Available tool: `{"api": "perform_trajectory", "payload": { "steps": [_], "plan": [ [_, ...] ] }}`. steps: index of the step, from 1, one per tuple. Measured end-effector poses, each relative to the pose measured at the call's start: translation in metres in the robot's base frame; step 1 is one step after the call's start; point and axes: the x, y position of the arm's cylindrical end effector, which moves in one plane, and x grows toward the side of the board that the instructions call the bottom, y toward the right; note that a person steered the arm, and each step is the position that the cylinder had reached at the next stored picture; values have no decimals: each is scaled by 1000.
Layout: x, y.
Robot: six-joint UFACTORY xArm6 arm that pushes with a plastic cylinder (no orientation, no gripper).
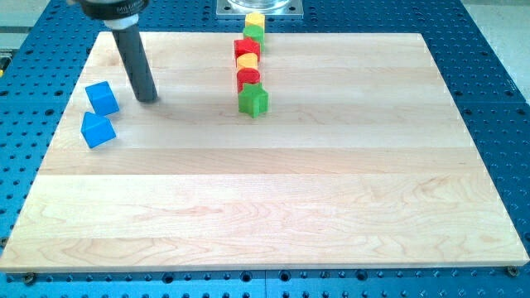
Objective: Place your arm at the right of the green star
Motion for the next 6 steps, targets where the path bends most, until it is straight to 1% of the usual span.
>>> {"api": "perform_trajectory", "payload": {
  "steps": [1,2,3,4,5,6],
  "plan": [
    [-21,3],
    [91,54],
    [139,152],
    [96,244],
    [46,288],
    [22,234]
  ]
}}
